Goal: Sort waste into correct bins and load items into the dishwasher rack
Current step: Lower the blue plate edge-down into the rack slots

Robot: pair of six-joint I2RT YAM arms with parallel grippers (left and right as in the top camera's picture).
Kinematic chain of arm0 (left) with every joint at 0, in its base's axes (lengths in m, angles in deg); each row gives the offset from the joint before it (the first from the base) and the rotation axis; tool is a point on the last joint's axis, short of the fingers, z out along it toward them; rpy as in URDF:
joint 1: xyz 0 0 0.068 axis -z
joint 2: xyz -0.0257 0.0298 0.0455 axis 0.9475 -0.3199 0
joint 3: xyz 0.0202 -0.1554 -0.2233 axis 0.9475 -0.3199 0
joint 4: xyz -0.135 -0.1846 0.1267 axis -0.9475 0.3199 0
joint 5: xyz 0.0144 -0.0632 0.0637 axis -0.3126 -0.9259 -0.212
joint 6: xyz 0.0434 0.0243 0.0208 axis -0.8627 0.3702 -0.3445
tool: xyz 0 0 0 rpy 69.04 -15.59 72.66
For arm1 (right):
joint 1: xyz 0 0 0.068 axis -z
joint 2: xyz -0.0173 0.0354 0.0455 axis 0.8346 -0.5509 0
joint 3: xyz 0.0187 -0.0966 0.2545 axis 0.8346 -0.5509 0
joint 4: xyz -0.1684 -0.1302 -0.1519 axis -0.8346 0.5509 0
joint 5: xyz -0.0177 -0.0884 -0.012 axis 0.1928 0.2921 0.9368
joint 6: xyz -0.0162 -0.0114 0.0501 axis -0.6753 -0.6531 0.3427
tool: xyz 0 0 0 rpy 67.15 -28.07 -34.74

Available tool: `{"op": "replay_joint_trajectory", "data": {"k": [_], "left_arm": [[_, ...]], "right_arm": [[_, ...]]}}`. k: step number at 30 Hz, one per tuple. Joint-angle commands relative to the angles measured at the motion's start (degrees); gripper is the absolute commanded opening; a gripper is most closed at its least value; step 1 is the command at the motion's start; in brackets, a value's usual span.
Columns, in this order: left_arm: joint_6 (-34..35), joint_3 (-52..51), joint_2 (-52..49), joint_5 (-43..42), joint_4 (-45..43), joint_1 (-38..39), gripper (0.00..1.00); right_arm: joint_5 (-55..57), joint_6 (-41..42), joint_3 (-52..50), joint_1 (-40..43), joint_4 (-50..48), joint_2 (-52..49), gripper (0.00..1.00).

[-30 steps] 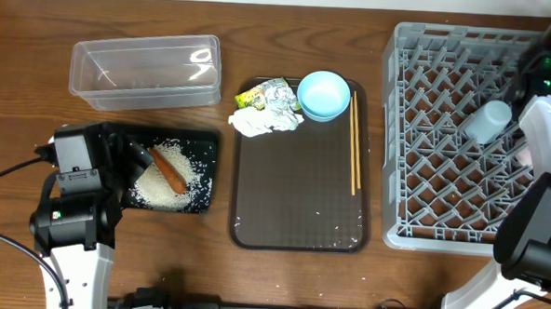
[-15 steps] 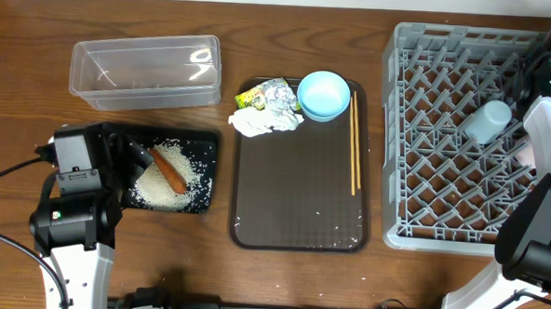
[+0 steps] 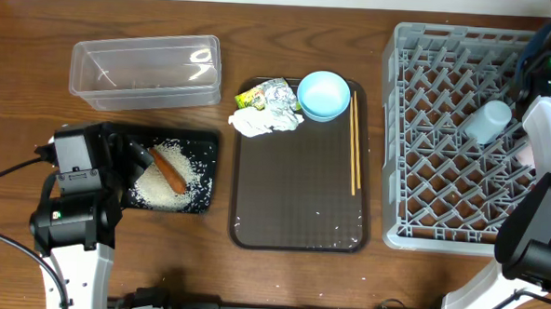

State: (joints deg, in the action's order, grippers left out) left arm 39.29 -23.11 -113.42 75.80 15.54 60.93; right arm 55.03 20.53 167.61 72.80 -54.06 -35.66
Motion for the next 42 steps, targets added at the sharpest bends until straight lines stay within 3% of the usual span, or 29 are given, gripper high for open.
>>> {"op": "replay_joint_trajectory", "data": {"k": [1, 8, 19, 21, 27, 30, 33, 39, 42], "left_arm": [[-0.7, 0.0, -0.1, 1.1, 0.1, -0.2, 0.99], [-0.7, 0.0, -0.1, 1.1, 0.1, -0.2, 0.99], [-0.7, 0.0, -0.1, 1.1, 0.1, -0.2, 0.99], [-0.7, 0.0, -0.1, 1.1, 0.1, -0.2, 0.99], [-0.7, 0.0, -0.1, 1.1, 0.1, -0.2, 0.99], [-0.7, 0.0, -0.1, 1.1, 0.1, -0.2, 0.99], [-0.7, 0.0, -0.1, 1.1, 0.1, -0.2, 0.99], [-0.7, 0.0, -0.1, 1.1, 0.1, -0.2, 0.99], [-0.7, 0.0, -0.1, 1.1, 0.1, -0.2, 0.99]], "right_arm": [[-4.8, -10.0, 0.0, 0.0, -0.2, -0.4, 0.01], [-5.4, -21.6, 0.0, 0.3, -1.0, -0.4, 0.01], [-7.2, -24.0, 0.0, 1.4, -2.2, -0.4, 0.01], [-8.3, -22.8, 0.0, 1.4, -0.8, -0.4, 0.02], [-9.2, -12.5, 0.0, 1.1, 0.5, -0.4, 0.18], [-7.9, -11.9, 0.0, 0.5, 0.4, -0.4, 0.39], [-5.1, -10.0, 0.0, -0.4, -1.0, -0.3, 0.45], [-0.9, -4.2, 0.0, -2.3, -2.8, 0.7, 0.53], [0.0, 0.3, 0.0, -2.8, -2.4, 1.3, 0.47]]}}
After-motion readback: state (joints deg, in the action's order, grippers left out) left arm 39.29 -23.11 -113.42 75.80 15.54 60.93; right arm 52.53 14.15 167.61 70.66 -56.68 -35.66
